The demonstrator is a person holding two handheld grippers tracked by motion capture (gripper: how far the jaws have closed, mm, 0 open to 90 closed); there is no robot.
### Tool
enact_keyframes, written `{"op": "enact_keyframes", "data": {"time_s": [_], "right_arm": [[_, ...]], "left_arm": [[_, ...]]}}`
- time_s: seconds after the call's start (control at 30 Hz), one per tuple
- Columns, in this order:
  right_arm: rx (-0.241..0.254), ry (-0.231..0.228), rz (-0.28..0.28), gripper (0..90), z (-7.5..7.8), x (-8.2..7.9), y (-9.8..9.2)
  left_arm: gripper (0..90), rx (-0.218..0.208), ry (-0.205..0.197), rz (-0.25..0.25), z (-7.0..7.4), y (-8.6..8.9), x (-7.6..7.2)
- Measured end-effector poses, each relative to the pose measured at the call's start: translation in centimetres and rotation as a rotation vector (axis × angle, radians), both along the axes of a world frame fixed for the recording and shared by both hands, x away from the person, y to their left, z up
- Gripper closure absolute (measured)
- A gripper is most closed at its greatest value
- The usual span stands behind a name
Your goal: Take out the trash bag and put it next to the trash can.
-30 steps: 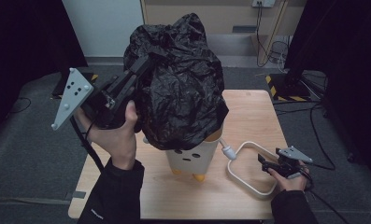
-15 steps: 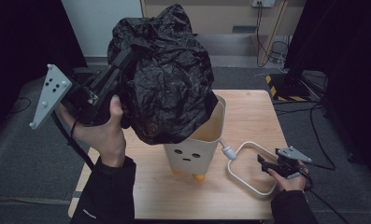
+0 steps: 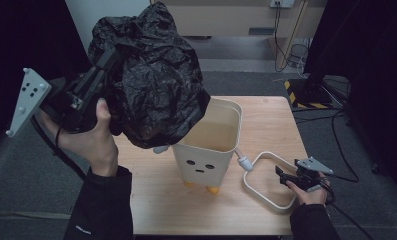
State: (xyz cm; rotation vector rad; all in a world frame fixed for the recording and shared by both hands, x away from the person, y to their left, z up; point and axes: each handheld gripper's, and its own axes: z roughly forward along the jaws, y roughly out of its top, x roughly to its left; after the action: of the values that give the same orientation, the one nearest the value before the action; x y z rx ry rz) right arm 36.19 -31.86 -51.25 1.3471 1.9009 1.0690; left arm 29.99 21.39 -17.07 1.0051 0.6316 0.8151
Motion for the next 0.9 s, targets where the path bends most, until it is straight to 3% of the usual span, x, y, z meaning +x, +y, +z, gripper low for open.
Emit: {"op": "enact_keyframes", "data": {"time_s": [0.33, 0.9], "right_arm": [[0.001, 0.002, 0.000, 18.4, -0.1, 0.0, 0.0], [0.000, 0.007, -0.008, 18.8, -0.2, -0.1, -0.2]], "left_arm": [[89.8, -0.007, 0.043, 0.069, -1.0, 2.4, 0.6], [89.8, -0.007, 0.148, 0.166, -4.4, 6.0, 1.7]]}}
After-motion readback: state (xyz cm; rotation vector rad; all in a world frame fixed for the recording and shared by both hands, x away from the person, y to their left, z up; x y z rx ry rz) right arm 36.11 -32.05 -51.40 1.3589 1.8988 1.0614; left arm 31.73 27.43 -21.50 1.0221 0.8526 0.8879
